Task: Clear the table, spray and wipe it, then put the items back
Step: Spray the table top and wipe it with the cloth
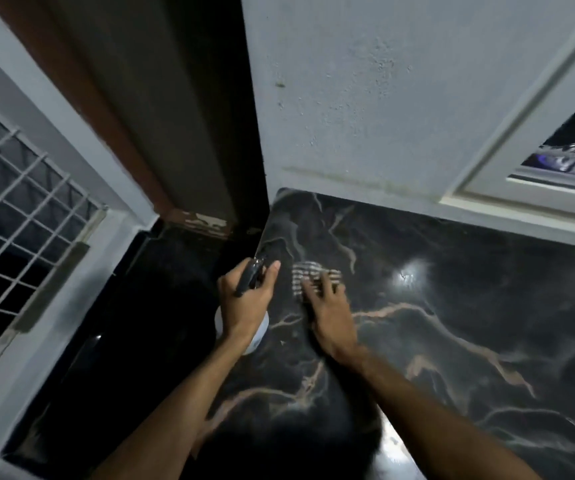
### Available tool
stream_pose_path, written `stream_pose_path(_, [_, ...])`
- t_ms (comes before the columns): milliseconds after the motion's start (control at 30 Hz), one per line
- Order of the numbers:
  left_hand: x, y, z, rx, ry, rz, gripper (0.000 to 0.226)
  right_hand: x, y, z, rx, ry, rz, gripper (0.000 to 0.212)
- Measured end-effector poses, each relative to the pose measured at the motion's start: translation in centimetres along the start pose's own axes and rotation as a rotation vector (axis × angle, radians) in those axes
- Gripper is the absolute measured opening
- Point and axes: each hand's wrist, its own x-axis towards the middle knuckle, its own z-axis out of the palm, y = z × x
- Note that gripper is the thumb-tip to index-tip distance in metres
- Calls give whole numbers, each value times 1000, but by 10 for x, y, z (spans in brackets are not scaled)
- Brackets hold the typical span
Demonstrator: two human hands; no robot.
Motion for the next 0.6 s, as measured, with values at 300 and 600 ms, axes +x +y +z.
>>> stream_pose_path(300, [88,-28,5,-99,8,35,41,123,-35,-5,3,68,-48,76])
stream_pose_path(600, [141,-42,37,-115,4,34,40,233,-6,-24,-91,116,-11,70])
